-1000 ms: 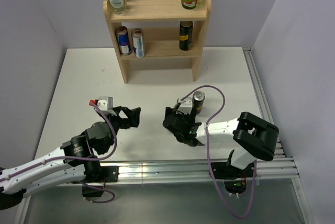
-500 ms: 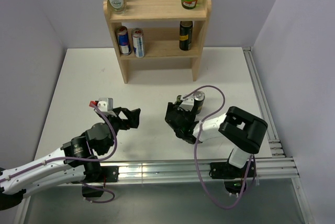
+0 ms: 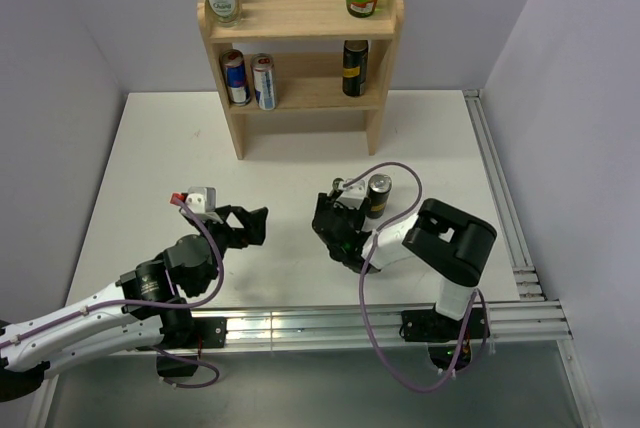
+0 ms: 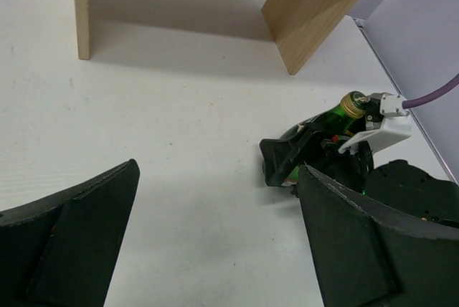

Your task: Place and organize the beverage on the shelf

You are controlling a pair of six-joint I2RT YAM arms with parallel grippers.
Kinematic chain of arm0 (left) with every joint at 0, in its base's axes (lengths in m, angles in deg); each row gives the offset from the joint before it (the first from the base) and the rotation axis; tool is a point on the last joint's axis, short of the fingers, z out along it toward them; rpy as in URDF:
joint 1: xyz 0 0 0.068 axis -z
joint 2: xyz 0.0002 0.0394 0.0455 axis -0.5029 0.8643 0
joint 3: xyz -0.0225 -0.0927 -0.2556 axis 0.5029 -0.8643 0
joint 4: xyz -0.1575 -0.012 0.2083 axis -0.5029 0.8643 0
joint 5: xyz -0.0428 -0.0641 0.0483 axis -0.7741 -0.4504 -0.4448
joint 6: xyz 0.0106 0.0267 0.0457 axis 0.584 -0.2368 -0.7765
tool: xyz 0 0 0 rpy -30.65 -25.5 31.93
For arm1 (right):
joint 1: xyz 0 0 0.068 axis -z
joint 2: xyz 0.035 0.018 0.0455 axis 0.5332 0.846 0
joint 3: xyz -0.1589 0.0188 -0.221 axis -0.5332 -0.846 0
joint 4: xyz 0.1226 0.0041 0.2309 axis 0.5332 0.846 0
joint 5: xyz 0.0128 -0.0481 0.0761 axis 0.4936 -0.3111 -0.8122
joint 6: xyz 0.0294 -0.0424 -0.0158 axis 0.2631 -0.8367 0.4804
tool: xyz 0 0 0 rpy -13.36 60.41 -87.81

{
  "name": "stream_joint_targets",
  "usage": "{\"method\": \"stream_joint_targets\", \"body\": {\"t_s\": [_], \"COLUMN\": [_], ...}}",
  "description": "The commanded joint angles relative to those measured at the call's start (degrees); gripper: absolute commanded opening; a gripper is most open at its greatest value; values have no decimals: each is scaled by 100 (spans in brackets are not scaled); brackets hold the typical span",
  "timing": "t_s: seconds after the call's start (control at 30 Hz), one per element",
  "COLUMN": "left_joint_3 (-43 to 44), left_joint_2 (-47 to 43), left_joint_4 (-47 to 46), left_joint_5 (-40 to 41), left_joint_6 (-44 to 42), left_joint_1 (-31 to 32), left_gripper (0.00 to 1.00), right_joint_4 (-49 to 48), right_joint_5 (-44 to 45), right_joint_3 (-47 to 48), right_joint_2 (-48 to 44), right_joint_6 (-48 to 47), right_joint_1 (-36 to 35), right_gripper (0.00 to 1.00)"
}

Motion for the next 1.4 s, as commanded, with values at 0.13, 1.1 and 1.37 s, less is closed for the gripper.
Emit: {"method": "stream_joint_targets", "body": {"t_s": [0.13,1.1,1.37], "left_joint_3": [161,197,249], "left_joint_2": [54,-324,-148], "left_joint_4": [795,1843,1869], "left_joint_5": [987,1507,1445], "left_joint_6": [746,1837,1846], "left_joint_1": [33,42,42], "left_gripper": [98,95,94], "right_joint_4": [790,4273,4106], "right_joint_5": [151,-1378,-1773], "right_joint_3": [715,10779,11271], "right_joint_2": [-974,509,1001], "right_joint_6": [-602,-4278,-4225], "right_joint_1": [-46,1016,1447], "right_gripper": [0,0,0]}}
